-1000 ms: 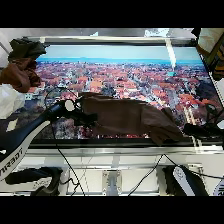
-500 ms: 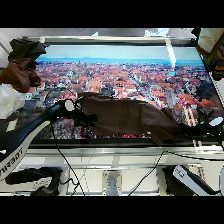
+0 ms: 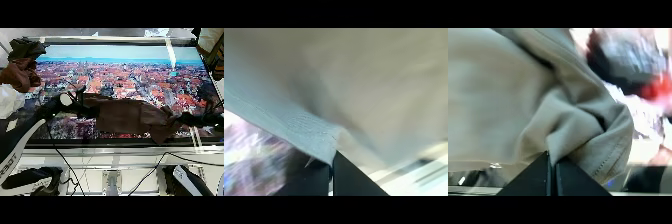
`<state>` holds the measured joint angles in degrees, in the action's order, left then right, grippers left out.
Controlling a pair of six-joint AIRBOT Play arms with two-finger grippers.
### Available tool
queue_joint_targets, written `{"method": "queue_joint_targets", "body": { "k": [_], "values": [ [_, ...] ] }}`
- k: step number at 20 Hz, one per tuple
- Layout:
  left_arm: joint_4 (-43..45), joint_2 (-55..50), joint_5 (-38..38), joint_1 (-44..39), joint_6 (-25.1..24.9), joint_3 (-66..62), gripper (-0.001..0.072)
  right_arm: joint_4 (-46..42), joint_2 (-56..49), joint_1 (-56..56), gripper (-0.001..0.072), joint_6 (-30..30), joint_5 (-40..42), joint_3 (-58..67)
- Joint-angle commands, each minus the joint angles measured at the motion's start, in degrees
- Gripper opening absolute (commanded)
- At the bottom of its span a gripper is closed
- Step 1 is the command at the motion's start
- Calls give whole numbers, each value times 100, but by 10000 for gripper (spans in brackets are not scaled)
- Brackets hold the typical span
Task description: Fold the shirts.
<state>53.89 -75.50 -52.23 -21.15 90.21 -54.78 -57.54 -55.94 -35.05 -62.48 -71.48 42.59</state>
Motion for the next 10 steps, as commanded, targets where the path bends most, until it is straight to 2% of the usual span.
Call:
{"method": "queue_joint_targets", "body": {
  "k": [1,4,7,10],
  "values": [
    [-181,756,323,7,-216,-603,13,258,798,-4,27,81,-874,966],
    [11,1762,531,7,-214,-1078,12,828,1534,-2,26,76,-1532,1790],
    [389,2981,874,7,-125,-1342,11,1639,2159,2,25,39,-1572,2669],
    [826,4194,1799,7,76,-1427,10,1762,2490,17,25,-92,-1628,3814]
  ]
}}
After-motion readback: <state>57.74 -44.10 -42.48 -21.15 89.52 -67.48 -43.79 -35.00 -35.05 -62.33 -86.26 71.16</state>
